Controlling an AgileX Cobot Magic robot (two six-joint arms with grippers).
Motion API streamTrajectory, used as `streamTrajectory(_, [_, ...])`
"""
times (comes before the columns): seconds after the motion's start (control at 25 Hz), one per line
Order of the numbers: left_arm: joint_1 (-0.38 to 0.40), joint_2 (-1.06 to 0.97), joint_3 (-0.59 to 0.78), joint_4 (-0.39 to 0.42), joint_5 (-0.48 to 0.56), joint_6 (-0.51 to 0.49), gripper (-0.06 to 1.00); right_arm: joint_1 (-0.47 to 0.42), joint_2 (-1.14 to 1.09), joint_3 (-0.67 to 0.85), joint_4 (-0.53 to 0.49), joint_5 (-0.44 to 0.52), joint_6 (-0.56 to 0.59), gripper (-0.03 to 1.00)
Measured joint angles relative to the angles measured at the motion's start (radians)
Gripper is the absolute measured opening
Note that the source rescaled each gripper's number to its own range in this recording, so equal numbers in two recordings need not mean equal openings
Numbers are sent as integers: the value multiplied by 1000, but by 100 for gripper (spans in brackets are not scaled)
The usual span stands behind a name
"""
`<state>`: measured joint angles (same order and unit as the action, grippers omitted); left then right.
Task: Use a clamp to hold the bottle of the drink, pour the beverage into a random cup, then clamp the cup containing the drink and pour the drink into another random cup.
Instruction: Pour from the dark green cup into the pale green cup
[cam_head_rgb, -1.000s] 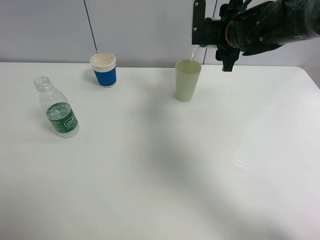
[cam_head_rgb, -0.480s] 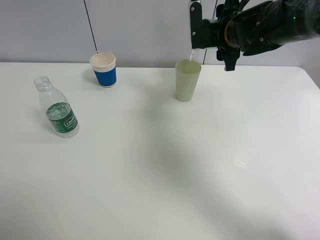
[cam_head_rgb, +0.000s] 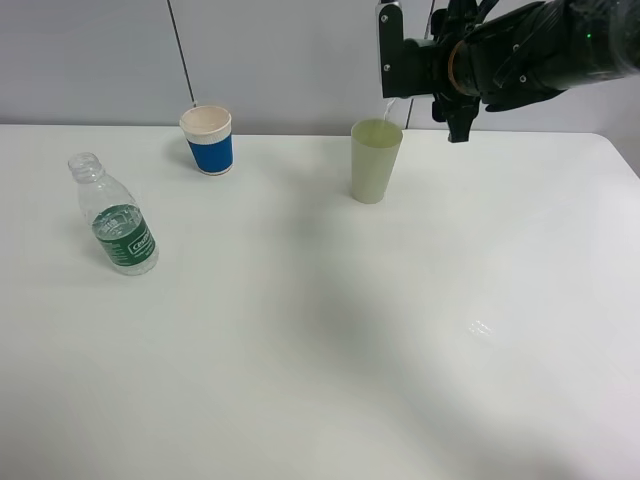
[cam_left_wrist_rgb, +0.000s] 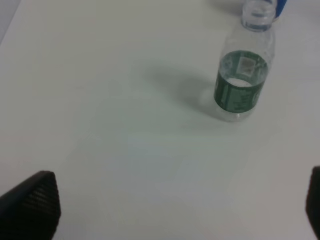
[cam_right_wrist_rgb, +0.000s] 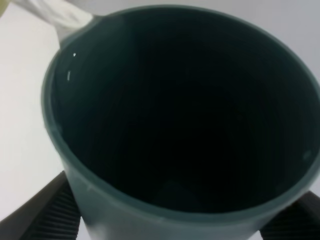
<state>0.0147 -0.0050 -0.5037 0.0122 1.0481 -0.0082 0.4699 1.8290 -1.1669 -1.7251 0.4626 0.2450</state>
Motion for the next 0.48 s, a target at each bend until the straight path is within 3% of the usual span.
streamTrajectory(0.28, [0,0,0,0,0,0,100,0,0,0,-1,0,-2,2])
streamTrajectory(0.48, [0,0,0,0,0,0,100,0,0,0,-2,0,-72,2])
